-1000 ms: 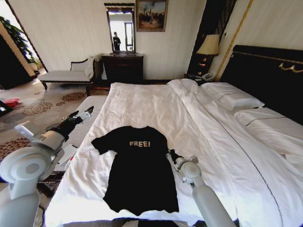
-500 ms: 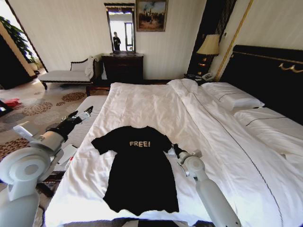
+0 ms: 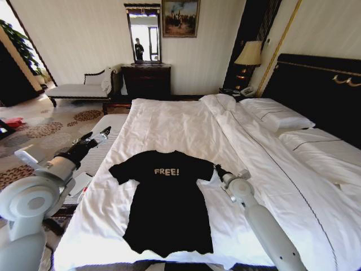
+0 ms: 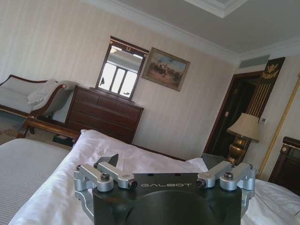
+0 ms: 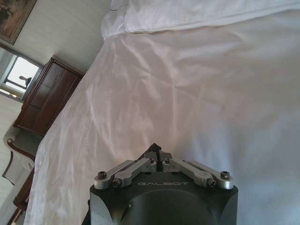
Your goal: Fold the clothes on the bed.
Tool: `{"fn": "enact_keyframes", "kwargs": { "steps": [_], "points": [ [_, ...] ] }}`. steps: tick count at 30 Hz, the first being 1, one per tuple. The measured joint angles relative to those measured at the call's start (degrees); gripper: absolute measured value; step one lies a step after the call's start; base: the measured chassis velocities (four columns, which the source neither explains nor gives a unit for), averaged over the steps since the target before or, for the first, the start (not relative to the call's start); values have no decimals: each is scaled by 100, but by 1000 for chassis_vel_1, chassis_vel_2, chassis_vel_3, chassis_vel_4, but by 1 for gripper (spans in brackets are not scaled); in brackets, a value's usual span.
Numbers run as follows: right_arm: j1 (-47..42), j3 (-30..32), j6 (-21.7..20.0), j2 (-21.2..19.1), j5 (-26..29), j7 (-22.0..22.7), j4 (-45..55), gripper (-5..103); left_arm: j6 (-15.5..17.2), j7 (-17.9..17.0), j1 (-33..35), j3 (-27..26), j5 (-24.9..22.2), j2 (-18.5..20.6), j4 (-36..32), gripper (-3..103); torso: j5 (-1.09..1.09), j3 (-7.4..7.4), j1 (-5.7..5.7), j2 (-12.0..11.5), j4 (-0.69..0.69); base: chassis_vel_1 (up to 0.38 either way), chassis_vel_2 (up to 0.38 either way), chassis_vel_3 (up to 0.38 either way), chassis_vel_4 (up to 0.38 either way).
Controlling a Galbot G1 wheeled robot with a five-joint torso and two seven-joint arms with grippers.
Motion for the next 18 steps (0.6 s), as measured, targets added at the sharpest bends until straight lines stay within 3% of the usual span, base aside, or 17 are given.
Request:
{"fn": "enact_keyframes", "kwargs": {
  "steps": [11,15,16,18],
  "points": [
    [537,-574,-155,-167,-403,-110,-619,-3,0,1,9,-6,3,-16,2,100,-1,0,0,0,1,0,0,0,0],
    [540,-572,-161,-161,-546,-159,-805,5,0,2,15,-5,25,-33,29,100,0,0,0,0,0,0,0,0,0],
    [540,-565,-161,-161,-586,-166,-851,12,0,2,16,2,38,-43,38,100,-1,0,0,0,0,0,0,0,0],
    [540,-557,-161,-163,-617,-169,-880,9,0,2,19,13,53,-57,43,100,0,0,0,0,0,0,0,0,0]
  ]
}}
